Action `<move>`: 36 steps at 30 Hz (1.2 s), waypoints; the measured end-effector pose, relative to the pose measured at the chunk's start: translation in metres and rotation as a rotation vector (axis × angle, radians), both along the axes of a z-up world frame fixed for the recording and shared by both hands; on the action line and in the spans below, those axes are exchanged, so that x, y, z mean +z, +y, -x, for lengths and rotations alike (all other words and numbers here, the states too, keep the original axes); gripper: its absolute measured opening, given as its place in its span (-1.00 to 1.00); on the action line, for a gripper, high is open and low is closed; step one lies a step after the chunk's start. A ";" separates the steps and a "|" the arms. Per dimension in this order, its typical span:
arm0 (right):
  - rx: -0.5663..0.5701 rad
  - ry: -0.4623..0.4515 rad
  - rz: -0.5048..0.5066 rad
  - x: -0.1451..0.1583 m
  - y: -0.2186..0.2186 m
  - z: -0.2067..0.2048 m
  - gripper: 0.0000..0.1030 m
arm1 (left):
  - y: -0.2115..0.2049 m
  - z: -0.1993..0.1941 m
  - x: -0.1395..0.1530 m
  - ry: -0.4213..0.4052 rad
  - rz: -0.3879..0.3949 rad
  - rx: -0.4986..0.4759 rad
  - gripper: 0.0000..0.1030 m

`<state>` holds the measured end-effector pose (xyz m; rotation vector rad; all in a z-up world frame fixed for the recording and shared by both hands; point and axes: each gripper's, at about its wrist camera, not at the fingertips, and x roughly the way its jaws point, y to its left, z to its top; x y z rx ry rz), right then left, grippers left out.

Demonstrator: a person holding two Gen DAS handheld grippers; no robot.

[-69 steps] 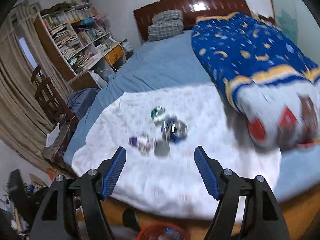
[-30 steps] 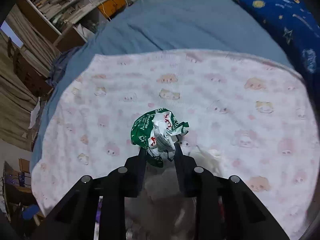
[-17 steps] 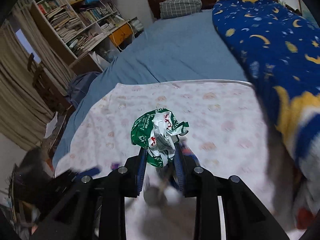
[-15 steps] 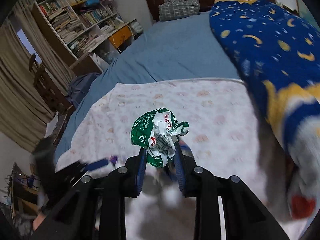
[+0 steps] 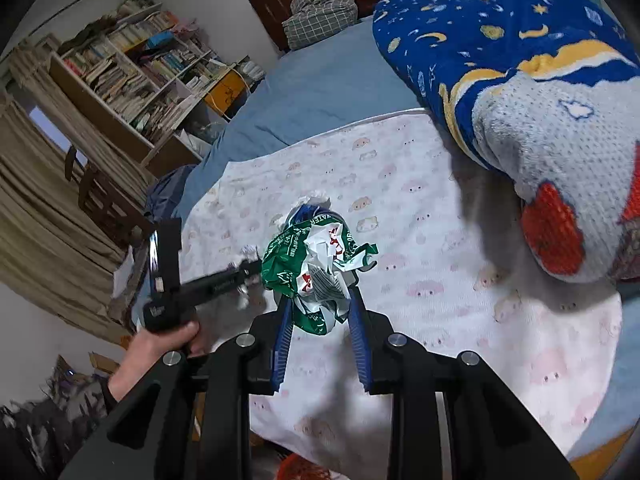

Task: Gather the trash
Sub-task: 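Grasp the green wrapper with the right tool while the left tool grasps a white paper bundle, then carry both items over the red wastebasket and open both tools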

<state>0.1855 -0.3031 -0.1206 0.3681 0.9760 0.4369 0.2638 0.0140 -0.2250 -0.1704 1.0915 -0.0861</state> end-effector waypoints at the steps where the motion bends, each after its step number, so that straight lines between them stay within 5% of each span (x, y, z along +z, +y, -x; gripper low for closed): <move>1: 0.005 -0.003 0.007 0.002 0.001 0.004 -0.46 | -0.001 0.002 0.003 -0.010 0.006 -0.001 -0.38; 7: 0.023 -0.038 0.067 0.029 0.012 0.044 -0.46 | -0.001 0.044 0.073 -0.137 0.020 -0.030 -0.39; 12: 0.070 -0.076 0.119 0.067 0.026 0.112 -0.46 | 0.006 0.126 0.152 -0.228 0.007 -0.066 -0.39; 16: 0.095 -0.071 0.123 0.085 0.032 0.171 -0.46 | 0.000 0.198 0.178 -0.224 0.006 -0.100 -0.39; 20: 0.059 0.010 0.094 0.068 0.038 0.237 -0.46 | -0.023 0.277 0.161 -0.157 -0.002 -0.180 -0.39; 23: 0.066 0.092 0.100 0.035 0.049 0.274 -0.46 | -0.029 0.320 0.119 -0.029 0.046 -0.169 -0.39; 29: 0.109 0.258 0.133 -0.033 0.068 0.311 -0.46 | -0.043 0.357 0.040 0.190 0.057 -0.166 -0.38; 34: 0.071 0.402 0.067 -0.094 0.070 0.321 -0.46 | -0.055 0.368 -0.011 0.265 -0.001 -0.166 -0.38; 36: 0.073 0.451 0.122 -0.118 0.076 0.321 -0.46 | -0.056 0.368 -0.033 0.293 -0.012 -0.146 -0.38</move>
